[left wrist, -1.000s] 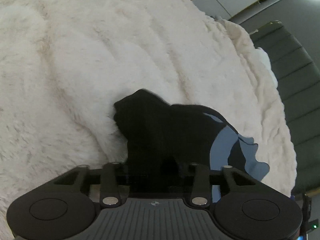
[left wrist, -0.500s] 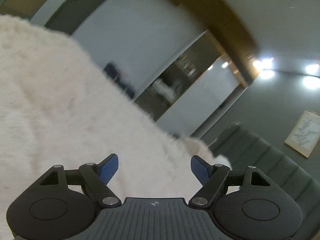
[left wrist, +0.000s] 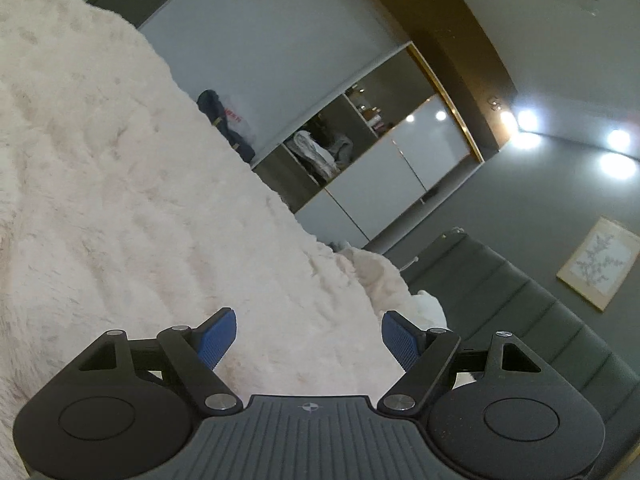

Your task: Fold clothes

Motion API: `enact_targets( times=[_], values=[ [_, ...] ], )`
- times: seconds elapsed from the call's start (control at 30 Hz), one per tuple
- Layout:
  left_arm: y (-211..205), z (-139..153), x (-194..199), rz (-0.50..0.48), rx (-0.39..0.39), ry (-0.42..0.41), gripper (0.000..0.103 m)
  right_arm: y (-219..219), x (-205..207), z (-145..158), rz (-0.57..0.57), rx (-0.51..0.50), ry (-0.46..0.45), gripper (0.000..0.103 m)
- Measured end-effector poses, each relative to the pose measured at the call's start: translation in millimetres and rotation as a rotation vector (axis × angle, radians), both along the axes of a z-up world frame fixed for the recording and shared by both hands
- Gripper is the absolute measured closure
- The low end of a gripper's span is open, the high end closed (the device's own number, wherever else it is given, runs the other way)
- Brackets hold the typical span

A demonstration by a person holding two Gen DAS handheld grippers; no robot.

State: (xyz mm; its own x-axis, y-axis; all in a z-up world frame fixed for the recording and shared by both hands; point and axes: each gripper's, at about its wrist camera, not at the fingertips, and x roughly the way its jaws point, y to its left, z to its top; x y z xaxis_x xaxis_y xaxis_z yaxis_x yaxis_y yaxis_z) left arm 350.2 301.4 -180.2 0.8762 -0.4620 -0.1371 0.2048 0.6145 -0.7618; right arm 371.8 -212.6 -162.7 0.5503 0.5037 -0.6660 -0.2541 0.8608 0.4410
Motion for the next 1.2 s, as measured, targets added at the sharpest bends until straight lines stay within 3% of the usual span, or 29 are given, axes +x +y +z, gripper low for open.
enact_targets(
  times=[0.03,0.07,0.1,0.23,0.43,0.5,0.53,0.57,0.67,0.77,0.8,0.87,0.93,0.97,1.1,1.13,1.2],
  values=[
    [4.1,3.0,-0.5,-0.005,-0.005,-0.003,0.028,4.0,0.3,-2.6,0.018,-0.009,0.004,0.057],
    [5.9,6.0,-0.4,-0.011,-0.006,-0.004,0.028,10.9,-1.8,-2.2,0.038,-0.052,-0.011,0.066],
    [7.2,8.6,-0.5,-0.015,-0.005,-0.006,0.028,17.8,-3.9,-1.8,0.059,-0.095,-0.027,0.083],
    [9.2,14.8,-2.2,-0.022,-0.009,-0.012,0.028,10.5,-20.7,18.1,0.07,-0.047,-0.127,0.086],
    [14.9,13.3,-3.0,-0.013,-0.04,0.002,0.028,5.4,-9.4,48.6,0.032,0.015,-0.211,0.086],
    [14.8,13.3,-3.6,-0.013,-0.04,0.006,0.028,7.3,4.0,40.3,0.005,-0.051,-0.171,0.084],
    [13.9,13.5,-3.5,-0.016,-0.031,0.01,0.028,7.7,10.9,34.2,-0.011,-0.089,-0.138,0.079],
    [12.4,13.8,-2.9,-0.019,-0.014,0.016,0.028,7.9,25.4,13.9,-0.058,-0.178,-0.009,0.072],
    [12.2,14.6,-1.5,-0.021,0.019,0.031,0.028,1.7,22.0,7.2,-0.162,-0.232,0.012,0.046],
    [12.0,14.0,0.3,-0.049,0.006,0.038,0.028,5.3,3.3,26.0,-0.236,-0.265,-0.075,0.037],
    [8.2,14.1,1.0,-0.071,0.012,0.039,0.028,13.2,-16.6,45.1,-0.284,-0.329,-0.171,0.035],
    [-1.8,14.7,2.2,-0.117,0.041,0.042,0.028,25.8,-34.5,57.6,-0.309,-0.367,-0.244,0.022],
    [-17.3,16.4,1.1,-0.169,0.104,0.046,0.028,42.5,-56.9,72.1,-0.338,-0.419,-0.323,0.022],
    [-26.1,16.9,0.3,-0.194,0.142,0.045,0.028,54.9,-76.4,76.6,-0.325,-0.381,-0.37,0.022],
    [-37.1,13.0,-6.2,-0.221,0.192,0.049,0.028,86.3,-98.9,51.0,-0.188,-0.29,-0.358,0.027],
    [-39.1,10.6,-10.2,-0.223,0.196,0.053,0.028,89.6,-100.4,45.5,-0.177,-0.305,-0.353,0.029],
    [-43.9,6.0,-20.1,-0.23,0.203,0.06,0.028,108.3,-102.9,12.2,-0.15,-0.445,-0.332,0.032]
  ],
)
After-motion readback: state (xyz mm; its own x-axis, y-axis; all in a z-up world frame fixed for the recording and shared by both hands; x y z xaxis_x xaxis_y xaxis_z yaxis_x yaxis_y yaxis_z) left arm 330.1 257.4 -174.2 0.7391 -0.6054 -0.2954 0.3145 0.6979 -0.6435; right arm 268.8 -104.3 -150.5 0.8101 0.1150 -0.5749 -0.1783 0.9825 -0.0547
